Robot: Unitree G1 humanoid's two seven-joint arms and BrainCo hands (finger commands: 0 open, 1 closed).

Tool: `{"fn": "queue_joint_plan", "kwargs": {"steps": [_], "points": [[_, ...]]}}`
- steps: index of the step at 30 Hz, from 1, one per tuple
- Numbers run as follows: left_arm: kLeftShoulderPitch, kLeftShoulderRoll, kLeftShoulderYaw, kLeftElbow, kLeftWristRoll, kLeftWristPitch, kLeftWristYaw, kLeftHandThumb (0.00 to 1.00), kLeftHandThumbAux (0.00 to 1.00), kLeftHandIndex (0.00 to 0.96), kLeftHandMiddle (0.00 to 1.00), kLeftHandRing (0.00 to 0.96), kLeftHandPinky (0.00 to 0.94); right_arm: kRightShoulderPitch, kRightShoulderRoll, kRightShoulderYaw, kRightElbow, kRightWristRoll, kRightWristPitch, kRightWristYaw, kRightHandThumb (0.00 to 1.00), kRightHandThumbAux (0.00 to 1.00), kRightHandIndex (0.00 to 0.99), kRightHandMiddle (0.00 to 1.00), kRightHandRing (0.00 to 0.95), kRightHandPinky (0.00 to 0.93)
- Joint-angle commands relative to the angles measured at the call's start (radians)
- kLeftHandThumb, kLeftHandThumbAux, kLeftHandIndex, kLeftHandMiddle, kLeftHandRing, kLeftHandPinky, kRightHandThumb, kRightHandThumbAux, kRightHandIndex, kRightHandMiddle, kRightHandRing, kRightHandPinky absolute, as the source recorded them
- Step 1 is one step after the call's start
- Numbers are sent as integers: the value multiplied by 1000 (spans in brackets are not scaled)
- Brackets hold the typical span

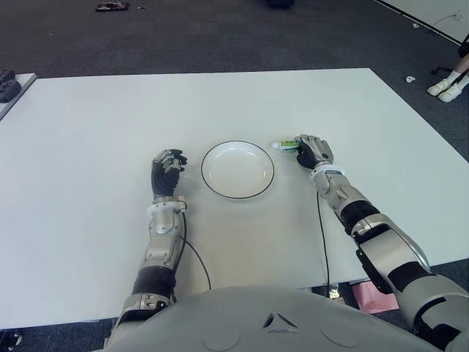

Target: Put the toothpaste on the table into the plate.

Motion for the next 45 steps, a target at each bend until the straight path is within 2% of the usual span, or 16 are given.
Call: {"fn": "queue_joint_plan", "kwargs": {"steps": [1,6,11,21,25,31,35,41,45], "points": [[41,-3,8,40,-4,35,1,711,715,434,520,505,496,40,8,-34,18,27,-73,-62,843,682,408,572,827,836],[41,-8,10,36,-7,43,3,711,715,433,515,501,495,38,10,-71,33,47,-162,-137,843,682,406,565,840,844],[38,-9,11,40,-6,44,3,710,715,433,510,495,486,31,19,-113,31,86,-237,-161,844,683,402,559,850,852],[33,-8,11,46,-1,41,3,711,716,434,507,496,481,72,53,-185,-164,158,-288,-108,845,683,401,557,861,864],[30,-9,12,47,2,44,6,711,716,434,507,496,481,90,68,-188,-216,152,-319,-110,844,682,400,554,863,867],[26,-9,13,56,5,36,10,713,716,435,509,499,486,130,80,-183,-344,129,-310,-87,843,683,399,549,864,867],[24,-10,15,62,5,29,9,713,716,435,509,501,486,159,82,-181,-454,118,-284,-33,843,683,396,545,863,867],[22,-11,17,68,9,25,11,713,715,435,512,503,492,180,90,-180,-540,114,-251,40,844,684,394,542,858,862],[22,-9,15,70,14,18,8,713,716,436,516,509,495,187,91,-158,-593,105,-265,101,844,684,394,543,858,864]]}}
